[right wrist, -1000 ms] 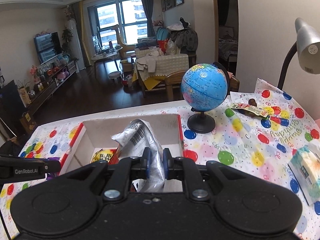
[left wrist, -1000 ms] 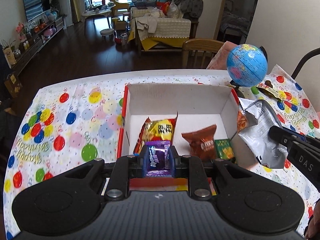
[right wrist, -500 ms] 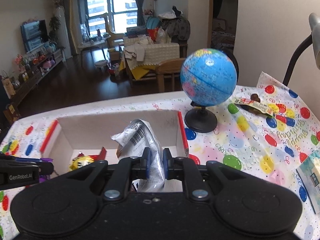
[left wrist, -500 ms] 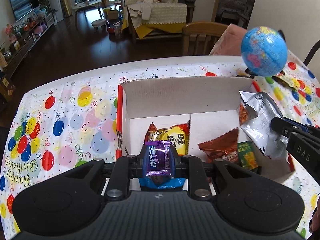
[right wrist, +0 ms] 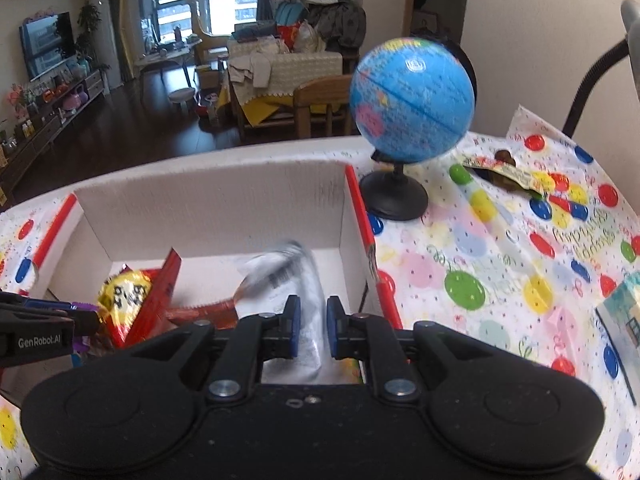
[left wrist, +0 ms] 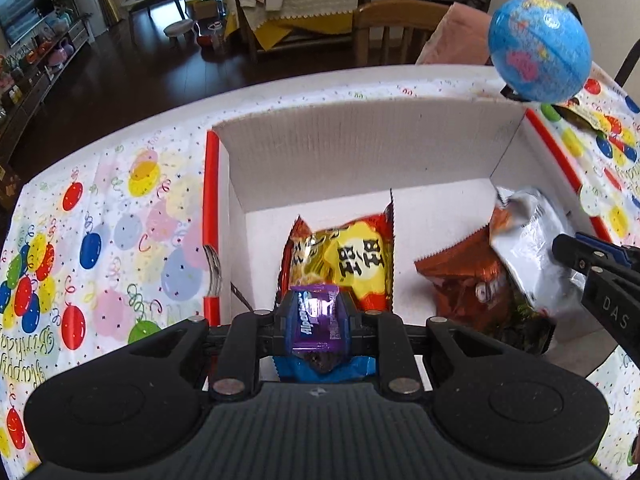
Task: Organize snacks
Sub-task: 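Open both grippers to drop the candy and foil bag into the box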
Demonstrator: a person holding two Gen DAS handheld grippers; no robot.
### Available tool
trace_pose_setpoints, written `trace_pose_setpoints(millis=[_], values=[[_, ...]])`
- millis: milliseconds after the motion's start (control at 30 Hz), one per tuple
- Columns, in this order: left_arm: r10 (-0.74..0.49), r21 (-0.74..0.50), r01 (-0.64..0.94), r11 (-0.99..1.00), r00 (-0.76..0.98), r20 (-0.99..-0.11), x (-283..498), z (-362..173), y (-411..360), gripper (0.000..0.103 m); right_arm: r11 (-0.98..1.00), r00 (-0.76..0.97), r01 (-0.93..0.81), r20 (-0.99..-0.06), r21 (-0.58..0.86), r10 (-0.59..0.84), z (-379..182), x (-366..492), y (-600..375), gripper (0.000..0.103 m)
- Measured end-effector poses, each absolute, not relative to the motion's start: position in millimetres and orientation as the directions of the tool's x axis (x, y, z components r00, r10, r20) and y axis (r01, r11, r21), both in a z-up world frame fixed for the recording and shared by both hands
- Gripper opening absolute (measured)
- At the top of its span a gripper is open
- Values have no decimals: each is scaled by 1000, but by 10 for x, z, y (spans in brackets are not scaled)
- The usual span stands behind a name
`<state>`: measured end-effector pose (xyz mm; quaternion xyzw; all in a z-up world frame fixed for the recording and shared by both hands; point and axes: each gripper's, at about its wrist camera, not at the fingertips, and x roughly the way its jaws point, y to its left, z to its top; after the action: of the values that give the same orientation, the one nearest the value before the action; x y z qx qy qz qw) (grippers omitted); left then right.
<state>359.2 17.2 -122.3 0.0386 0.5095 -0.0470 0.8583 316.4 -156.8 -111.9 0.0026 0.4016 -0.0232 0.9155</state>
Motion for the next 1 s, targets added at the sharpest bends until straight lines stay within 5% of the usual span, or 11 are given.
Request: trace_pose_setpoints(millis=[500, 600, 700, 1000], values=[[-81, -27, 120, 992, 465, -882, 3466, -1191, 222, 25, 999, 675, -9, -737, 47, 40, -984, 2872, -1532, 39], [-74, -28, 104, 994, 471, -879, 3381, -1132, 230, 34, 998, 679, -31, -731, 56, 62, -929, 2802, -1531, 47], [-75, -40, 83, 996, 487, -870, 3264, -1047, 248, 63, 997, 685, -48, -724, 66, 80, -872, 2718, -1555, 51], [-78, -64, 45, 997, 522, -849, 2872, -799, 247, 63, 992, 711, -99, -692, 77, 125, -671, 2400, -1649, 70]])
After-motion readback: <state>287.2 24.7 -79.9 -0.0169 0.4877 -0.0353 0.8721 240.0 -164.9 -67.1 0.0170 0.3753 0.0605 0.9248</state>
